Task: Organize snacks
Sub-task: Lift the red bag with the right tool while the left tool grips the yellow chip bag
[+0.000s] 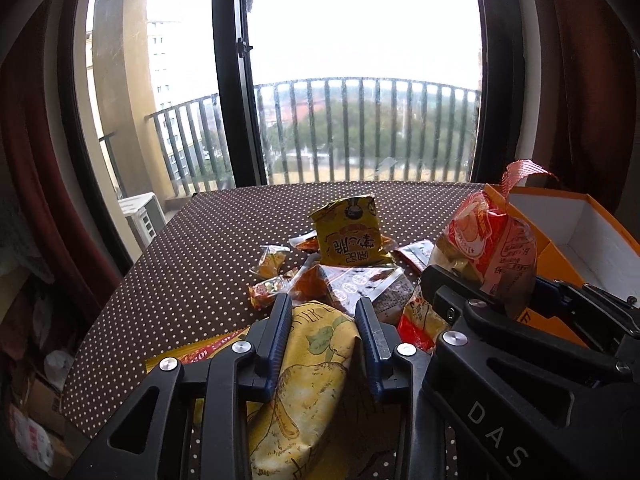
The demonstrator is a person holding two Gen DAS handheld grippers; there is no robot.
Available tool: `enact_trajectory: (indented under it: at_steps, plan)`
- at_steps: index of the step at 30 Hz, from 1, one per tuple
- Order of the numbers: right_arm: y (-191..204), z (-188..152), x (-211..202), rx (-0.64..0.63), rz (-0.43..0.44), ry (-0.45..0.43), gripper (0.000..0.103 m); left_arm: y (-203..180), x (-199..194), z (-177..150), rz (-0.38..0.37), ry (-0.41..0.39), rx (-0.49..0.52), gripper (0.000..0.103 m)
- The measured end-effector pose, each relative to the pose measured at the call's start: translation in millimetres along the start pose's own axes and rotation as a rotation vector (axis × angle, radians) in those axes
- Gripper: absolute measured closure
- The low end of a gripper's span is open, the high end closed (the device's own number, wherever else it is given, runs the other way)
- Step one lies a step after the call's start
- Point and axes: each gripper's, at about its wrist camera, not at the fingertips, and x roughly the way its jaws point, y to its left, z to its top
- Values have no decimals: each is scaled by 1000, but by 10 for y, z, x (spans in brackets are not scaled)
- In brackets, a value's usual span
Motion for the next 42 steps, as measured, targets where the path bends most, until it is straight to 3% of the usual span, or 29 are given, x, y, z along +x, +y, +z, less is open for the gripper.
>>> enact_trajectory:
  at_steps: [16,32,42]
  plan:
    - [-208,86,-388,29,-10,-115,48,-271,-335,236,-18,-109,45,72]
    - [-529,369,-664,53,-99,-223,48,-582,-332,502,-115,-209,92,72]
    - [-964,537,-854,88,-168,-289,48,-875,-285,640,-190,-273,140,72]
